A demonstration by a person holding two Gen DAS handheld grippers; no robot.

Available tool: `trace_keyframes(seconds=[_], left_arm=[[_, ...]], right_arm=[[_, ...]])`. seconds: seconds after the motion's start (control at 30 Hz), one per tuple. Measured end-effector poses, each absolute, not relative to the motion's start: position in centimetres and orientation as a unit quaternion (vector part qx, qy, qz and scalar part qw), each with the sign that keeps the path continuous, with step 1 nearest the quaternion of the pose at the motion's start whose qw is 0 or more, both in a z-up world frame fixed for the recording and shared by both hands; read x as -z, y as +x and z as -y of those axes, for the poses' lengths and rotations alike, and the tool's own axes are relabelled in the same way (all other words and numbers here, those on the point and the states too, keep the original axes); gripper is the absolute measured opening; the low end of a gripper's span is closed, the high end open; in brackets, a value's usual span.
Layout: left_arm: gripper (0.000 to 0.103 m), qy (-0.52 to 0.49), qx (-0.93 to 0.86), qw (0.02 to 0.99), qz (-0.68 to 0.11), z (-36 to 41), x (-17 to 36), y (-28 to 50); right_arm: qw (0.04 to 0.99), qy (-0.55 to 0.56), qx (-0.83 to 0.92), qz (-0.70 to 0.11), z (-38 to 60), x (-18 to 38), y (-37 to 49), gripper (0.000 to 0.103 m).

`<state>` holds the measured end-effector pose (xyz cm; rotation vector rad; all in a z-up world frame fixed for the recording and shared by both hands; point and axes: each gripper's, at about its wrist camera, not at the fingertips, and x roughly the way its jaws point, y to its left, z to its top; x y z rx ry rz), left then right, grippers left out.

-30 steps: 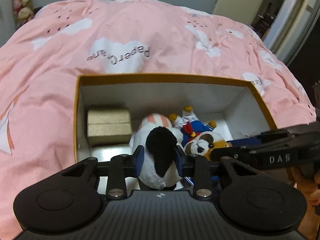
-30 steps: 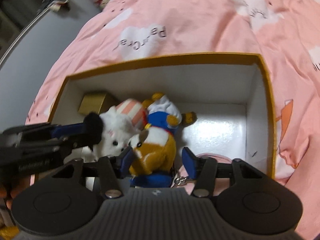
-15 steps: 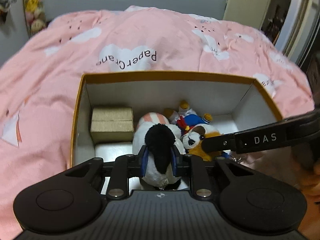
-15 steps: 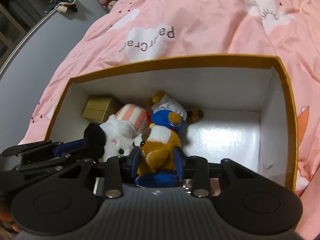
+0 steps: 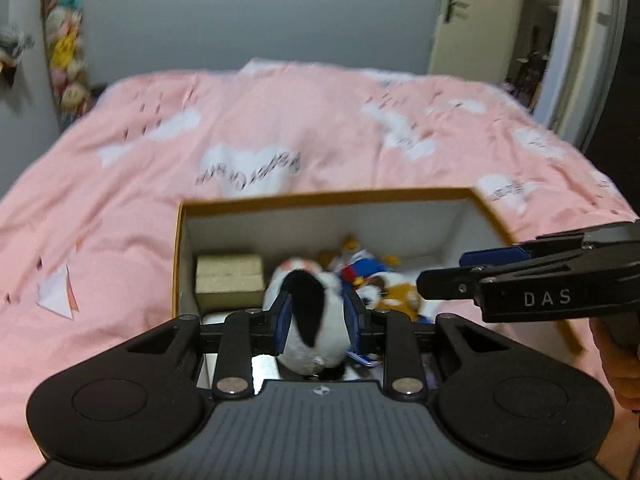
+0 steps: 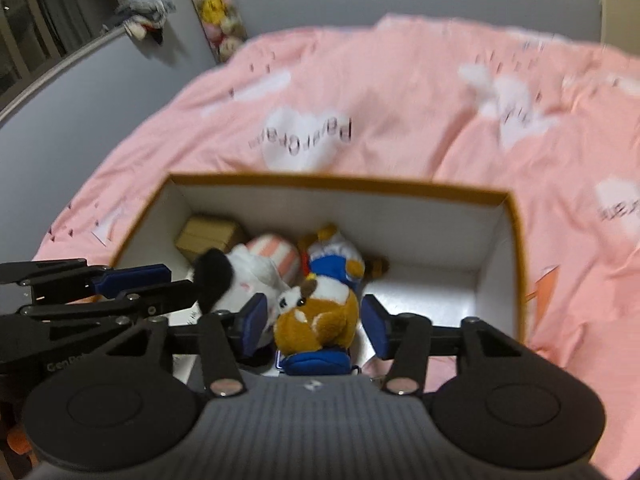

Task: Organize objects
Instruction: 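Grasp the yellow tape measure with the right gripper while the left grasps the crocheted ball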

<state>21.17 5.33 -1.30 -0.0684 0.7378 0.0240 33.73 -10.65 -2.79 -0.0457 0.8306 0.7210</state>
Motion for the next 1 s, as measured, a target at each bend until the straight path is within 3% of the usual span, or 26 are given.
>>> trace_keyframes(seconds=[0.33,0.67,1.0], left_arm=[[0.032,-0.01,0.035,0.949,-0.314,-1.0,-1.4,13.7],[0.032,-0.008,0.111,0.911,-0.397,2.3,4.3,13.0],[0.032,-0.009,0.105,0.877,-0.469,2.7,7.6,13.1]], right_arm=[[0.894,-0.036,-0.316,-0.315,16.8,0.0,22.3,0.055],[0.864,-0.107,-0.238,-0.431,19.8,7.6,17.4,0.055],[0.824,-0.067,-0.238,-0.51,20.8,12.2,18.5,0.055]])
